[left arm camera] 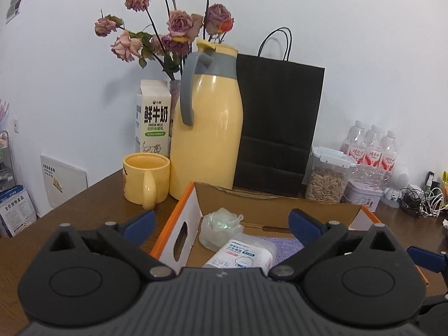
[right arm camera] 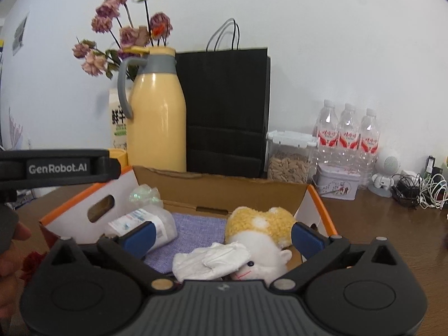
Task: Organize objects
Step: 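Carry the wipes container and white cloth into the box and release both, then withdraw both tools from the box back over the table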
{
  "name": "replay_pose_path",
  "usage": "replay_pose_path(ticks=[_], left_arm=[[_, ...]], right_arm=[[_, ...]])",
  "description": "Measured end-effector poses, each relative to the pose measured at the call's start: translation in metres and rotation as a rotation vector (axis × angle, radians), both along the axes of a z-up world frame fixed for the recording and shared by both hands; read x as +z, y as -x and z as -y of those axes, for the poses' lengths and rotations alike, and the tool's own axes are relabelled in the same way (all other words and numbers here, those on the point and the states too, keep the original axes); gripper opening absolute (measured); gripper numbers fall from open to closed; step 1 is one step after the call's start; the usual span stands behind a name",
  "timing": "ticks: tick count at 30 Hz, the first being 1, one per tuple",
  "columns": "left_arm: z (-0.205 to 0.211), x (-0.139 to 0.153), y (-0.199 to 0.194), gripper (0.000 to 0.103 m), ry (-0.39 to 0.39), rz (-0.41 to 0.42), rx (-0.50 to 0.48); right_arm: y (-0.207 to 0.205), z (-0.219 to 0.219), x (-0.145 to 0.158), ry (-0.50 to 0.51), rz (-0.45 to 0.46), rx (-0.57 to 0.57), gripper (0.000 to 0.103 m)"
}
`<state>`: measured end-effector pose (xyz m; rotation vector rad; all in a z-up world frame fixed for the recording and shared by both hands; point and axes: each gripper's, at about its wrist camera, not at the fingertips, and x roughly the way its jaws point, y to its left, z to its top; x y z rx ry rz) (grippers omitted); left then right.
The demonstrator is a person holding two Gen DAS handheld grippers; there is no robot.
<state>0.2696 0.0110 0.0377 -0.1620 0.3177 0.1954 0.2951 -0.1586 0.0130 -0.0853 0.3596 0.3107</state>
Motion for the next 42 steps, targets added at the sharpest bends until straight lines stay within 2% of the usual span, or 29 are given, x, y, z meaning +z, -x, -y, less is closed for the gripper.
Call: replay_pose_path(ticks=[6, 13, 25, 31, 36, 42], left_arm=[[-0.002, 0.017, 0.03, 0.103, -0.002, 0.042, -0.027], [-0.006, 0.02, 0.066, 0.103, -0.024, 0.023, -0.059], [-0.023, -0.001, 0.108, 0.103, -0.069, -0.074, -0.054], [-0.032, -0.018, 0.13, 0.103, -0.061, -0.131, -0.067], [-0.038, -0.032, 0.137, 0.103, -0.06, -0.182, -0.054], [-0.044, -0.036, 0.138, 0.103, -0.044, -0.197, -0.042]], right_arm=[[0.032, 0.007, 0.019, -0.021, 0.059, 0.032, 0.103], [0.07, 0.013, 0.027, 0.006, 0.064, 0.05, 0.103], [0.111, 0.034, 0.0, 0.029, -0.048, 0.034, 0.103], [0.125, 0.044, -0.02, 0.053, -0.112, 0.023, 0.103], [0.13, 0.049, -0.033, 0.064, -0.162, 0.02, 0.103], [0.132, 0.044, -0.036, 0.073, -0.17, 0.045, 0.103]])
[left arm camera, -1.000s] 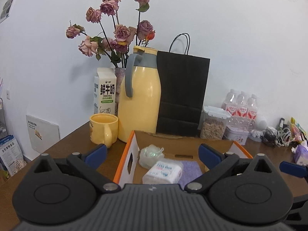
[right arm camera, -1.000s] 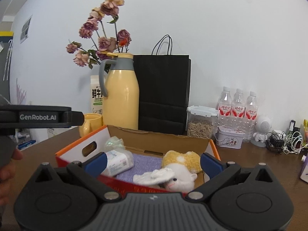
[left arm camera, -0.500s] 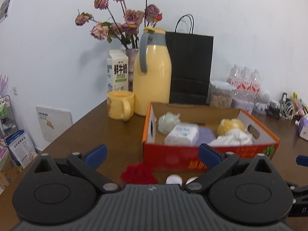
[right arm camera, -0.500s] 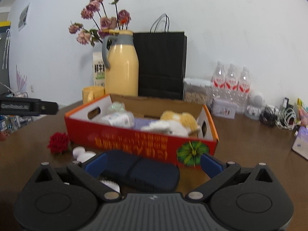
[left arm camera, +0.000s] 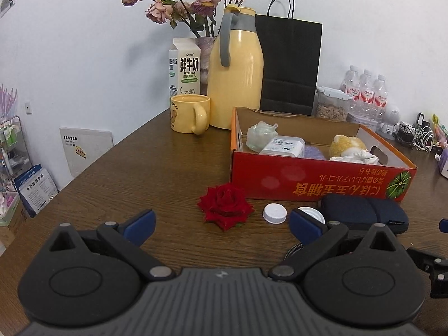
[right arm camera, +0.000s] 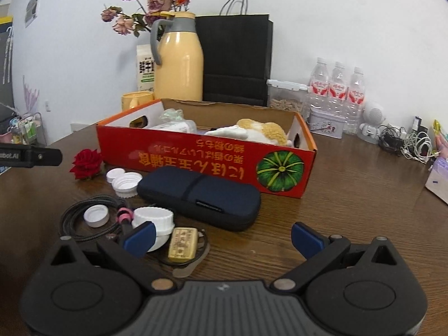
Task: Organize objects
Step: 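Withdraw both tools from the box back over the table, then grasp the small yellow labeled item with the right tool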
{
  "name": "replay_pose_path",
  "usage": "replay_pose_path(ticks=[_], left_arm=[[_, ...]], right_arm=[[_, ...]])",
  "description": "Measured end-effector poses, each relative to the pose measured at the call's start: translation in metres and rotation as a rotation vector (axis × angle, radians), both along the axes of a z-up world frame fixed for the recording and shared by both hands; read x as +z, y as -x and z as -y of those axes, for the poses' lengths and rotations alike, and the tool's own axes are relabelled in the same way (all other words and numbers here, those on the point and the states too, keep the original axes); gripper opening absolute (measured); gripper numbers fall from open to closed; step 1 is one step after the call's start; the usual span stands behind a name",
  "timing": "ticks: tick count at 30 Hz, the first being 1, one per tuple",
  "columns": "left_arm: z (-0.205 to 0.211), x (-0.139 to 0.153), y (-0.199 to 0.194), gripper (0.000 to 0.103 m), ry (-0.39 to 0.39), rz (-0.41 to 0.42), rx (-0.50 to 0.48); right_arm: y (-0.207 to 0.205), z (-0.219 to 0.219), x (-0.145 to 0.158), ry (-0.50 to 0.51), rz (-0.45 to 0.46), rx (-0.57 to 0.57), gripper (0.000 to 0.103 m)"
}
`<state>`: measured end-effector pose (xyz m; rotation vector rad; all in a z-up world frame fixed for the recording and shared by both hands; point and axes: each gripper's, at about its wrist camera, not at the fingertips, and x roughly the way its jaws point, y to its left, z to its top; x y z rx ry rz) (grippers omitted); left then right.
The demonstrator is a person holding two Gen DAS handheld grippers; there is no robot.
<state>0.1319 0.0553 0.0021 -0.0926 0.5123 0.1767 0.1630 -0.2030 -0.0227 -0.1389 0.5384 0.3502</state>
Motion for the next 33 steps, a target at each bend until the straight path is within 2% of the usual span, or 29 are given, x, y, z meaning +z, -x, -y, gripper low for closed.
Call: replay_pose_path(ticks=[3, 6, 7, 8, 10, 13, 17, 27, 33], left_arm=[[0.0, -0.001, 0.0, 0.103, 0.003, -0.003, -0.002], [0.0, -0.003, 0.001, 0.103, 0.005, -0.009, -0.004], [0.0, -0.003, 0.0, 0.103, 0.006, -0.011, -0.005], [0.0, -0.004, 0.001, 0.103, 0.006, -0.013, -0.005], [0.0, -0.005, 0.001, 0.103, 0.007, -0.017, -0.006], [0.001, -0.005, 0.002, 0.103, 0.007, -0.019, -0.015], [0.004, -0.004, 0.003, 0.103, 0.005, -0.019, -0.024], [0.011, -0.006, 0.002, 0.103, 0.003, -0.031, -0.046], [0.012, -0.006, 0.002, 0.103, 0.001, -0.036, -0.047]], right_arm=[[0.001, -0.003, -0.003, 0.004, -0.013, 0.018, 0.096], [0.0, -0.005, -0.005, -0.002, -0.027, 0.034, 0.071], [0.001, -0.006, -0.005, -0.004, -0.024, 0.04, 0.056], [0.002, -0.006, -0.005, -0.006, -0.019, 0.048, 0.046], [0.004, -0.008, -0.003, -0.016, -0.011, 0.074, 0.043], [0.002, -0.014, -0.005, -0.002, -0.018, 0.097, 0.031], [-0.001, -0.022, -0.01, 0.022, -0.03, 0.121, 0.022], [-0.002, -0.019, -0.013, -0.008, -0.038, 0.143, 0.019], [0.001, -0.01, -0.009, -0.07, -0.016, 0.135, 0.011]])
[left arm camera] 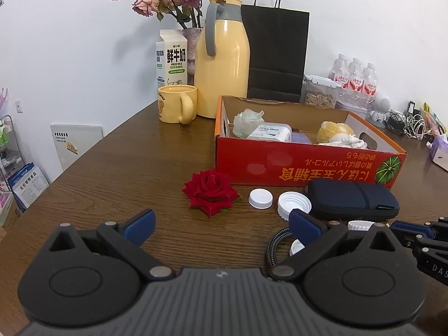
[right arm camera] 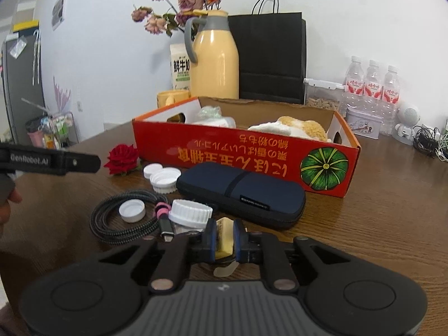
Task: Organize objects
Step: 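Grasp the small yellow labeled item with the right tool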
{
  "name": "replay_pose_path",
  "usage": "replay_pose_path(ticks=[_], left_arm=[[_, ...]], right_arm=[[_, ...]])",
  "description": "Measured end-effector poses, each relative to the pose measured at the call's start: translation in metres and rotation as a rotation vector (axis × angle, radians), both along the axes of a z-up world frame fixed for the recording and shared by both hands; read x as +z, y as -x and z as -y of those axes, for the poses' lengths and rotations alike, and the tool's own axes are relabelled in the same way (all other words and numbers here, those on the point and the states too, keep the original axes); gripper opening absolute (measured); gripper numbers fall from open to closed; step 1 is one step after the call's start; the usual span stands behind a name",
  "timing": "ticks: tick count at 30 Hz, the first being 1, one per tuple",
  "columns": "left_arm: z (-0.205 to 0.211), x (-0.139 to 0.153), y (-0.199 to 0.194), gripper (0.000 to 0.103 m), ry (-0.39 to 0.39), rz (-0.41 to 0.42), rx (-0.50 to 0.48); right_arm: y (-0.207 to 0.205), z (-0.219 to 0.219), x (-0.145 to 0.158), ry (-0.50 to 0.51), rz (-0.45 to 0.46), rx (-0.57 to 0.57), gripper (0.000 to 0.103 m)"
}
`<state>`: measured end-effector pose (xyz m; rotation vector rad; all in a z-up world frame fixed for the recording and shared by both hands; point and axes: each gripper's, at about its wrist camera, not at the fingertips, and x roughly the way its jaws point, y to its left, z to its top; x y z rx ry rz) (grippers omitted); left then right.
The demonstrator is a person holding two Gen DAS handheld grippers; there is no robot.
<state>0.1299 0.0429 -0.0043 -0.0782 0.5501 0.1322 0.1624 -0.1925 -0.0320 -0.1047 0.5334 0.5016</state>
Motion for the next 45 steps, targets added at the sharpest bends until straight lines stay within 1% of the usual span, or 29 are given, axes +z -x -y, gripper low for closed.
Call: replay_pose_path(ticks=[5, 6, 7, 12, 13, 14, 16, 18, 22, 25, 26, 28, 29, 31, 34, 37, 42, 44, 45], left_arm=[[0.005, 0.0, 0.0, 0.103, -0.003, -0.004, -0.016], [0.007, 0.0, -0.001, 0.103, -0.004, -0.005, -0.021], [0.009, 0.0, -0.001, 0.103, -0.005, -0.007, -0.027], [0.023, 0.0, -0.005, 0.103, -0.008, -0.013, -0.069], [0.026, 0.0, -0.005, 0.103, -0.009, -0.015, -0.076], [0.029, -0.001, -0.006, 0.103, -0.011, -0.018, -0.082], [0.033, -0.002, -0.006, 0.103, -0.014, -0.021, -0.095], [0.035, -0.003, -0.006, 0.103, -0.017, -0.025, -0.1], [0.037, -0.002, -0.006, 0.103, -0.021, -0.027, -0.104], [0.039, -0.001, -0.006, 0.103, -0.024, -0.026, -0.107], [0.039, -0.001, -0.005, 0.103, -0.024, -0.025, -0.109], [0.041, 0.0, -0.005, 0.103, -0.026, -0.025, -0.114], [0.042, 0.0, -0.005, 0.103, -0.027, -0.026, -0.116], [0.044, 0.0, -0.006, 0.103, -0.029, -0.028, -0.119], [0.049, 0.001, -0.008, 0.103, -0.032, -0.028, -0.131], [0.056, 0.002, -0.011, 0.103, -0.035, -0.024, -0.156], [0.075, 0.001, -0.02, 0.103, -0.025, -0.031, -0.232], [0.082, -0.001, -0.025, 0.103, -0.011, -0.031, -0.258], [0.086, -0.002, -0.029, 0.1, 0.0, -0.036, -0.273]], right_arm=[[0.004, 0.005, 0.004, -0.041, 0.026, -0.001, 0.01], [0.005, 0.007, 0.005, -0.05, 0.032, -0.002, 0.006], [0.006, 0.009, 0.007, -0.061, 0.036, -0.002, 0.001], [0.005, 0.014, 0.009, -0.077, 0.032, -0.006, 0.001], [0.004, 0.015, 0.008, -0.072, 0.023, -0.001, 0.004], [0.005, 0.015, 0.007, -0.066, 0.019, 0.002, 0.01], [0.005, 0.012, 0.004, -0.043, 0.006, 0.016, 0.011], [0.005, 0.01, 0.001, -0.02, -0.008, 0.023, 0.016], [0.005, 0.009, -0.001, -0.014, -0.02, 0.031, 0.024], [0.004, 0.007, -0.003, 0.012, -0.033, 0.026, 0.032], [0.002, 0.006, -0.004, 0.025, -0.052, 0.021, 0.033], [-0.001, 0.007, -0.005, 0.022, -0.068, 0.011, 0.031], [-0.001, 0.009, -0.005, 0.015, -0.07, 0.013, 0.029], [-0.001, 0.01, -0.005, 0.01, -0.067, 0.012, 0.02], [0.001, 0.012, -0.004, 0.002, -0.055, 0.016, 0.02], [0.003, 0.019, -0.001, -0.035, -0.026, 0.006, 0.019], [0.005, 0.034, 0.005, -0.094, 0.031, -0.058, 0.02], [0.003, 0.041, 0.005, -0.103, 0.029, -0.079, 0.02], [0.002, 0.043, 0.005, -0.108, 0.028, -0.087, 0.02]])
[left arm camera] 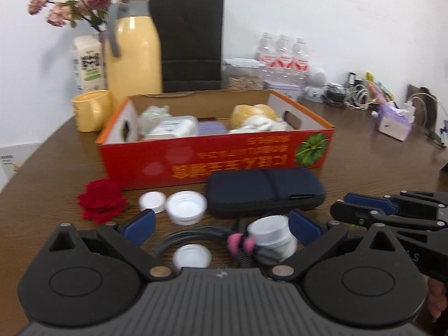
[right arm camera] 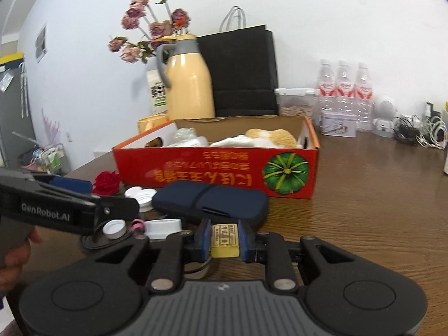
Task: Organize objects
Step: 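Grasp the small yellow labeled item with the right tool, then grasp the large white bottle cap with the left tool while the right tool holds its item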
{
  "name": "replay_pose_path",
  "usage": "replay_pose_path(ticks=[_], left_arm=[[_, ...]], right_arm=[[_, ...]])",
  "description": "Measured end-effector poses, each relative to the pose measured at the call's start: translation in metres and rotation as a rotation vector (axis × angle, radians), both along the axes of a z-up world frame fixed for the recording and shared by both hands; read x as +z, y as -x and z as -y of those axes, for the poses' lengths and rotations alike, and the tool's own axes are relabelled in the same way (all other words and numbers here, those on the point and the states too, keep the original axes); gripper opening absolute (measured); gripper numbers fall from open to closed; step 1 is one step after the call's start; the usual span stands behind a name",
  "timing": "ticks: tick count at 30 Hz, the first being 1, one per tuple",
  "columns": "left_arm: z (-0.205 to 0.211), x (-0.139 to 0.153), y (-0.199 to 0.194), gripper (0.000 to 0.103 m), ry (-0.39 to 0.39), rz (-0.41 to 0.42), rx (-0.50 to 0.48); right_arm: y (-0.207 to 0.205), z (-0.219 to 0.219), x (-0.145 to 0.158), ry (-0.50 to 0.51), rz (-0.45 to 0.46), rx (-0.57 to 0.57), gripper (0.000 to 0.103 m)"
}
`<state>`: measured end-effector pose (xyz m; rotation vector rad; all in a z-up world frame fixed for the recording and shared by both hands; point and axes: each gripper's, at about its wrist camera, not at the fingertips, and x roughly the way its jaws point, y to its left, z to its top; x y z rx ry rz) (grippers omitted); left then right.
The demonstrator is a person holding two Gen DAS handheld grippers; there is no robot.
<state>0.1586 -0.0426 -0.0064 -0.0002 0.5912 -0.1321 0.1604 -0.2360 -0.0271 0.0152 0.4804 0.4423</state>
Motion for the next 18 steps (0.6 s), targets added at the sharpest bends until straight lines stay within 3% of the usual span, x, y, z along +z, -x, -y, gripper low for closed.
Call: replay_pose_path(ticks=[5, 13, 14, 15, 18], left_arm=[[0.015, -0.009, -0.013, 0.073, 0.022, -0.052, -0.047], [0.017, -0.014, -0.016, 0.049, 0.023, -0.067, -0.061], [0.016, -0.013, -0.015, 0.028, 0.041, -0.068, -0.074], [0.016, -0.013, -0.015, 0.02, 0.056, -0.072, -0.085], [0.019, -0.013, -0.014, 0.018, 0.035, -0.06, -0.085]], right_arm=[[-0.005, 0.008, -0.001, -0.021, -0.014, -0.014, 0.02], [-0.006, 0.01, -0.002, -0.031, -0.022, -0.003, 0.02], [-0.005, 0.009, -0.002, -0.031, -0.021, -0.003, 0.02], [-0.005, 0.009, -0.002, -0.031, -0.02, -0.002, 0.019], [-0.005, 0.009, -0.002, -0.03, -0.02, -0.003, 0.019]])
